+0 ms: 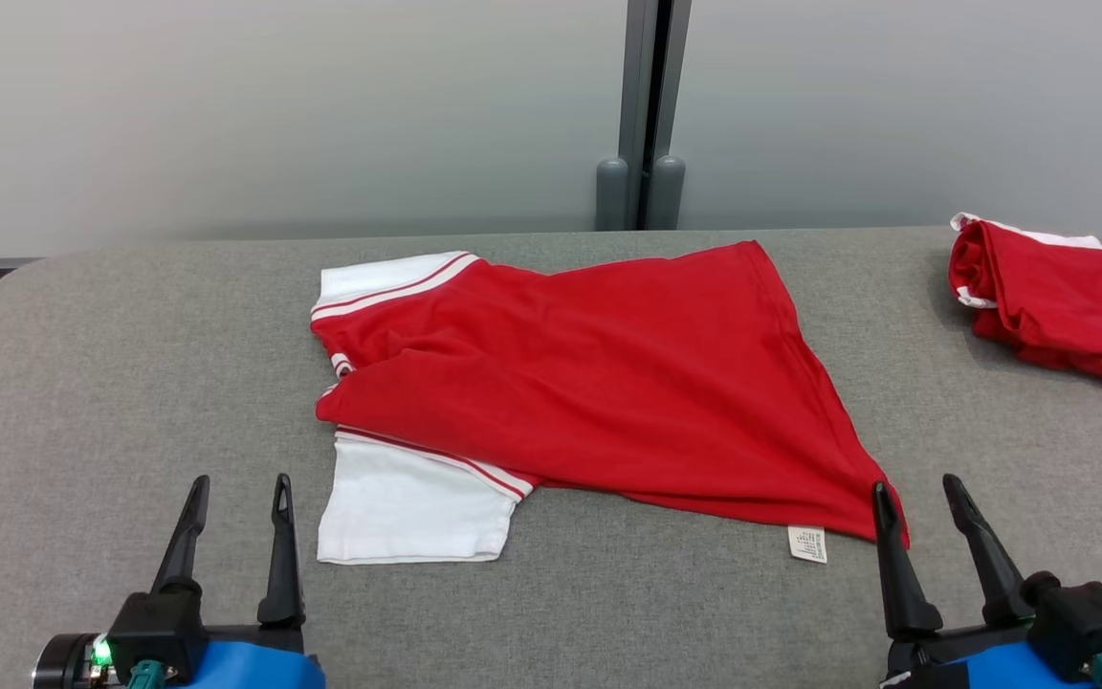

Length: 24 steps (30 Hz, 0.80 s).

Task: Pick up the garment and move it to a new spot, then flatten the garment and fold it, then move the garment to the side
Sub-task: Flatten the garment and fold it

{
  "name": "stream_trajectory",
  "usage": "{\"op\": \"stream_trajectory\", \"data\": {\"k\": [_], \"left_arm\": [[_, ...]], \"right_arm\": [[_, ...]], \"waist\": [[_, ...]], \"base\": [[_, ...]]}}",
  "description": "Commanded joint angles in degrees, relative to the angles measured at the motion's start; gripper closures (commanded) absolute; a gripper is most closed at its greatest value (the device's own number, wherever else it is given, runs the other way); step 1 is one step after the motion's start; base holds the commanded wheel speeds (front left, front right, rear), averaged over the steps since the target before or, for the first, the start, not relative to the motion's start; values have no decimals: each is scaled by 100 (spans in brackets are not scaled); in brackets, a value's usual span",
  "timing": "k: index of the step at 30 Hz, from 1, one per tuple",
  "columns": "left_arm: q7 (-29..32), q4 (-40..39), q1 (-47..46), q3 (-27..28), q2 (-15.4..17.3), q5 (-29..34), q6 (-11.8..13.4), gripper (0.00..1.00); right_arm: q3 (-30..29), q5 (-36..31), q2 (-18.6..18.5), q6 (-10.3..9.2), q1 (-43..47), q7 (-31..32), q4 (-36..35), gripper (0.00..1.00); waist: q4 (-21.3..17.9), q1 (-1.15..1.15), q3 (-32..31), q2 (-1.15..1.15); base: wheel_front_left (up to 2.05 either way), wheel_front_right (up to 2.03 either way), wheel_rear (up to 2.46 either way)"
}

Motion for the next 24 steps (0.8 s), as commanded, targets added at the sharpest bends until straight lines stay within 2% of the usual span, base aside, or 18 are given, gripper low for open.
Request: {"op": "stream_trajectory", "data": {"k": [1, 18, 24], "left_arm": [[-14, 47, 71, -13, 18, 56, 35, 0], [-14, 251, 195, -42, 93, 73, 51, 0], [-14, 441, -228, -188, 243, 42, -19, 0]], "right_arm": [[12, -7, 24, 1, 96, -18, -15, 0], [-10, -15, 58, 1, 183, -19, 440, 0], [-106, -101, 38, 1, -134, -19, 679, 0]], "waist": [[-3, 0, -17, 0], [-11, 0, -105, 0], [-39, 0, 109, 0]], "base": [[0, 0, 0], [0, 0, 0], [0, 0, 0]]}}
